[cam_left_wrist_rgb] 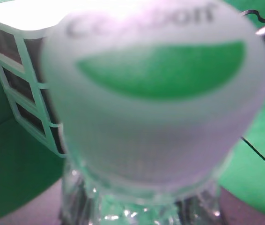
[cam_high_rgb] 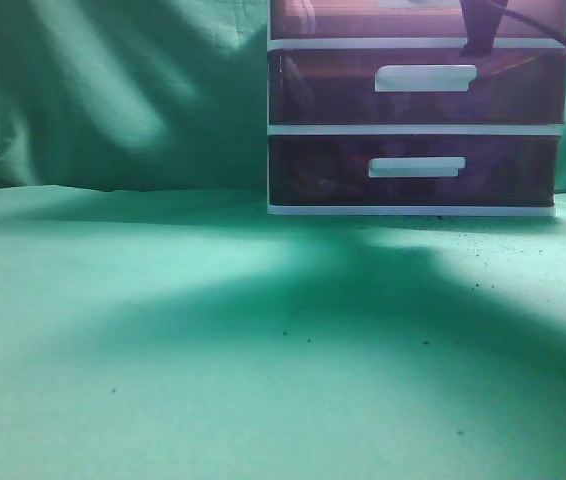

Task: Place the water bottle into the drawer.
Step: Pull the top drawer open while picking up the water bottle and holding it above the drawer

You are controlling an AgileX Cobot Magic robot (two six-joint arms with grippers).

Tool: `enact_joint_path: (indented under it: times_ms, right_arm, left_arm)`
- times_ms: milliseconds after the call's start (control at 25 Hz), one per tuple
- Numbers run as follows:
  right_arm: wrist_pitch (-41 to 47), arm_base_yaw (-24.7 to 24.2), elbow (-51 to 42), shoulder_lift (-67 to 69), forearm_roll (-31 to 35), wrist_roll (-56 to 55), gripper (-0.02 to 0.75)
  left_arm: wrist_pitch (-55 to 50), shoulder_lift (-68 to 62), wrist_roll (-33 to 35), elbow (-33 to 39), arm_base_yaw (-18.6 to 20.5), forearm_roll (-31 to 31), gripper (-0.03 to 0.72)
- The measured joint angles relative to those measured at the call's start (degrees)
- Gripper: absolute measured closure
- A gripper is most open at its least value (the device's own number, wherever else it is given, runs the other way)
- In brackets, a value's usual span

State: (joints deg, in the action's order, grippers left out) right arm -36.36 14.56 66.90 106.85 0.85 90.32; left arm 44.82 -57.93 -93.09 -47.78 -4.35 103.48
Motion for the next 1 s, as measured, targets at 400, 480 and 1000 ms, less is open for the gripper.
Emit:
enact_joint_path:
  times_ms: [400,480,1000]
  right_arm:
    - [-3.95,0.00,-4.26,-1.34,-0.13,0.16,0.642]
    - [-6.43,0.00,-7.31,-2.44,-0.34,0.16,0.642]
    - [-16.71,6.35,-27.43,-13.44,5.86,1.62,0.642]
  left_arm:
    - [-0.11,0.00,-0.04,0.00,0.00,0.00,0.377]
    - [-0.21,0.00,-0.04,0.00,0.00,0.00,0.377]
    - [-0.83,0.00,-0.04,0.00,0.00,0.00,0.377]
